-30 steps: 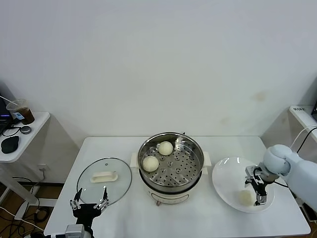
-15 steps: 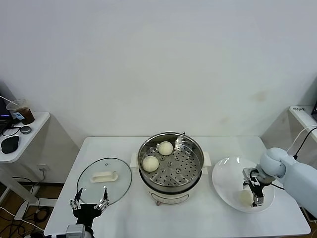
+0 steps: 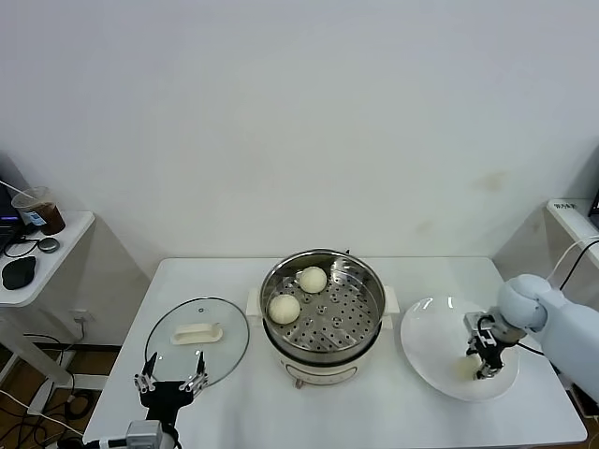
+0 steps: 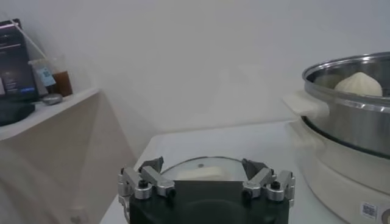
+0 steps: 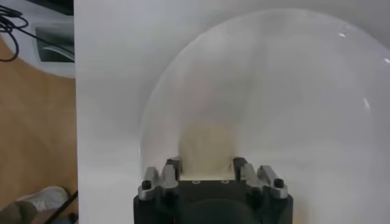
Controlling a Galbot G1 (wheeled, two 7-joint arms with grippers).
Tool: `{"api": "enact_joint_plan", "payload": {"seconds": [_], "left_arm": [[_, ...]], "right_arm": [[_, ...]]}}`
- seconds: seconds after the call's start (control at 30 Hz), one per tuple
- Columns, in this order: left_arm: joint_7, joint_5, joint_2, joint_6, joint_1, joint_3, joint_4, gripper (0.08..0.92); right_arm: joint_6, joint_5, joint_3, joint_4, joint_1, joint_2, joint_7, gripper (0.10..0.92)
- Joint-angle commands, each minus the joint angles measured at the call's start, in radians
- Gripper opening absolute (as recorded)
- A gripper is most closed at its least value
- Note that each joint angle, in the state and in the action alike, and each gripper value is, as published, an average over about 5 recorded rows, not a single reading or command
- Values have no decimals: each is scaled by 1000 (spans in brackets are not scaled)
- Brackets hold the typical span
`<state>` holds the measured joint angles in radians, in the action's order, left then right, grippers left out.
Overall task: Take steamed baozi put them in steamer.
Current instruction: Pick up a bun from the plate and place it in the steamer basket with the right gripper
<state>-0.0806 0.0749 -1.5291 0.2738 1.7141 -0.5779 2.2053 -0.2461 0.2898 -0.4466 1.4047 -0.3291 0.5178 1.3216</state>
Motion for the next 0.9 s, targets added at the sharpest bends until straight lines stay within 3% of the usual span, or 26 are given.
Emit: {"api": "enact_joint_plan", "payload": {"seconds": [0.03, 0.33, 0.53, 0.67, 0.8, 0.9], "left_arm": [[-2, 1, -1, -1, -5, 5, -3, 823], [-18, 14, -6, -6, -14, 12, -7, 823], [-26, 17, -5, -9, -8, 13, 14, 823], [-28, 16, -2, -9, -5, 11, 22, 823], [-29, 16, -6, -9, -5, 8, 28, 823], [-29, 16, -11, -8, -7, 7, 31, 823]], "right_arm": [[-4, -68, -50, 0, 169, -6, 2, 476], [-17, -310, -454, -42, 828, 169, 53, 484], [68, -465, -541, -97, 983, 348, 66, 479], [357, -553, -586, -123, 989, 433, 48, 475], [703, -482, -676, -103, 974, 482, -28, 475], [831, -398, -725, -53, 945, 491, -74, 477]]}}
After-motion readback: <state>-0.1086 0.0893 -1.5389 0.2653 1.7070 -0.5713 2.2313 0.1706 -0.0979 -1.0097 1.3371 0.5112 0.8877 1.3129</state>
